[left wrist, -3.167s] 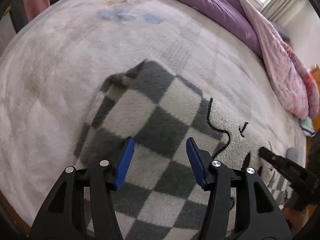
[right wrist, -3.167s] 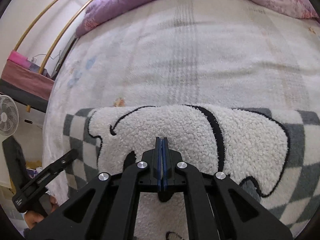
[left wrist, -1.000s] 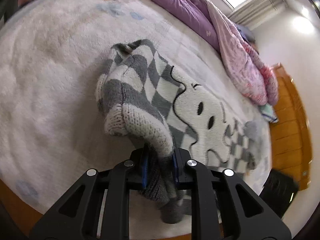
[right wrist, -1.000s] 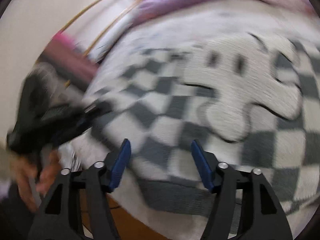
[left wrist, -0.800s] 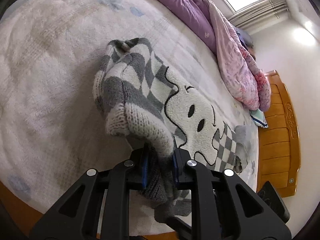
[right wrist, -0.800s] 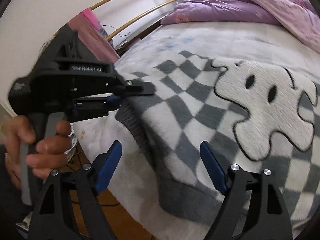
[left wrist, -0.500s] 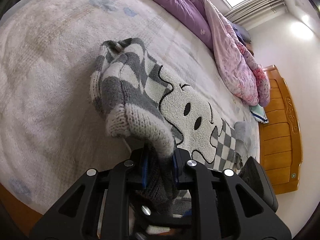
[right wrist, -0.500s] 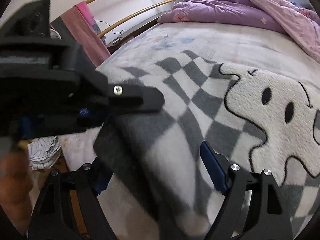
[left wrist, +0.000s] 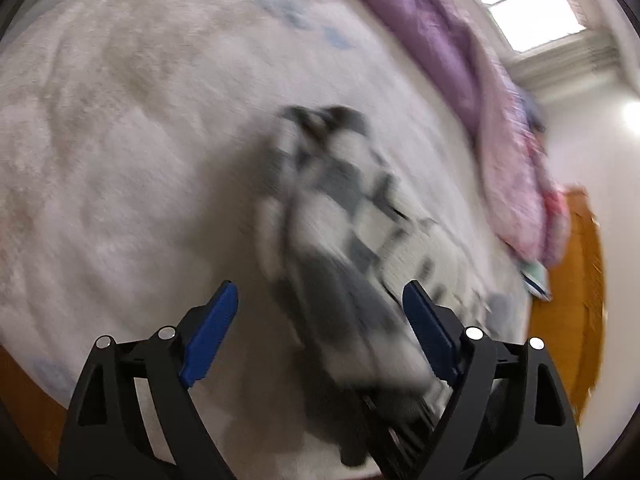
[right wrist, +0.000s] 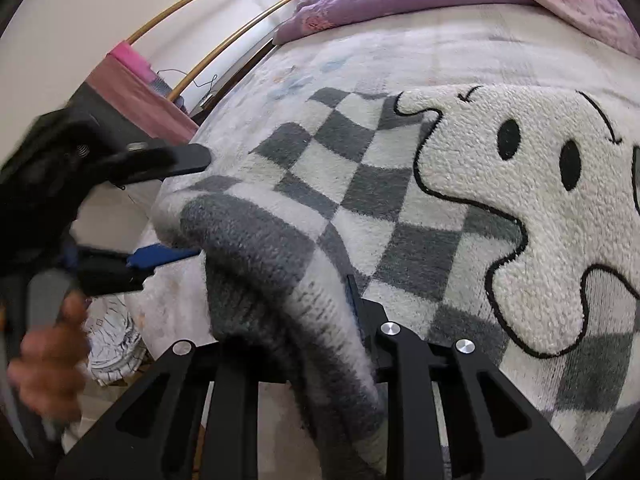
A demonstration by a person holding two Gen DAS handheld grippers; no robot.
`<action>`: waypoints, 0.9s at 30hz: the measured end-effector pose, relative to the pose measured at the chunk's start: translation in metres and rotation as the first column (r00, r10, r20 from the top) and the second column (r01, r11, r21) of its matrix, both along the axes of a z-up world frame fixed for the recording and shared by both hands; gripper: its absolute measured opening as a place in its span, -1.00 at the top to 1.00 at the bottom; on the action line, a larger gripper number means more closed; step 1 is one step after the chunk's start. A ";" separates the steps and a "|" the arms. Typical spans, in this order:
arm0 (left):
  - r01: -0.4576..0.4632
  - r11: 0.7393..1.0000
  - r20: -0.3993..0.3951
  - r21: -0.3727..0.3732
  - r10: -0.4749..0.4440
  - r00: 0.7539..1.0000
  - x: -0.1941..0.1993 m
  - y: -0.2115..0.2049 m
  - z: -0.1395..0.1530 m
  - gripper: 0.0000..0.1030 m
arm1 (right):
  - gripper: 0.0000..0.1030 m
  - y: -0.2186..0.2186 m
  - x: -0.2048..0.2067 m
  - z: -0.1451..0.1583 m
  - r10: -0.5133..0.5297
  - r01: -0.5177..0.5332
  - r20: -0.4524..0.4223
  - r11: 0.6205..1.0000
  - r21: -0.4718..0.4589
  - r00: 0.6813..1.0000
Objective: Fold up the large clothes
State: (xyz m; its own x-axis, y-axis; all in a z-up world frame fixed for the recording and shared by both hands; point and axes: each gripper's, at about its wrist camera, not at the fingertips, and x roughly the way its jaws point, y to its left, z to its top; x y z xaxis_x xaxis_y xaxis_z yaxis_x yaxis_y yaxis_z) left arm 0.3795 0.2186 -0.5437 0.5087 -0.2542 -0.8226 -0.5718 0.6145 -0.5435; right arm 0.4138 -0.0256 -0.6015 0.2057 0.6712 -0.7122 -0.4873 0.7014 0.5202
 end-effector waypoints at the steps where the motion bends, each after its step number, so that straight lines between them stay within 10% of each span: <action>1: 0.010 1.000 0.000 0.000 -0.010 1.000 0.010 0.004 -0.005 -0.65 | 0.62 0.000 0.000 0.001 0.003 -0.003 -0.004 1.000 0.000 1.000; 6: 0.109 0.989 -0.110 0.098 -0.098 0.989 0.060 0.003 -0.027 -0.60 | 0.63 -0.003 -0.002 -0.001 -0.004 0.004 -0.026 1.000 0.004 1.000; 10: 0.173 0.965 -0.133 0.196 -0.148 0.980 0.062 -0.007 -0.026 0.38 | 0.64 -0.007 0.001 -0.001 -0.034 0.034 -0.037 0.999 -0.003 0.999; 27: 0.320 0.879 0.038 0.353 -0.356 0.934 0.079 -0.152 0.088 0.48 | 0.68 -0.119 -0.024 0.035 -0.369 0.379 -0.120 0.923 0.071 0.922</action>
State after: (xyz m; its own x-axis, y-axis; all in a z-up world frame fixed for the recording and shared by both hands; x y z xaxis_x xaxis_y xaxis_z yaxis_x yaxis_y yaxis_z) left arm 0.4585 0.0666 -0.4561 0.5247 -0.1436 -0.8391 -0.2507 0.9159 -0.3135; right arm 0.3896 -0.1443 -0.5660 0.3838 0.6226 -0.6820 -0.1397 0.7692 0.6236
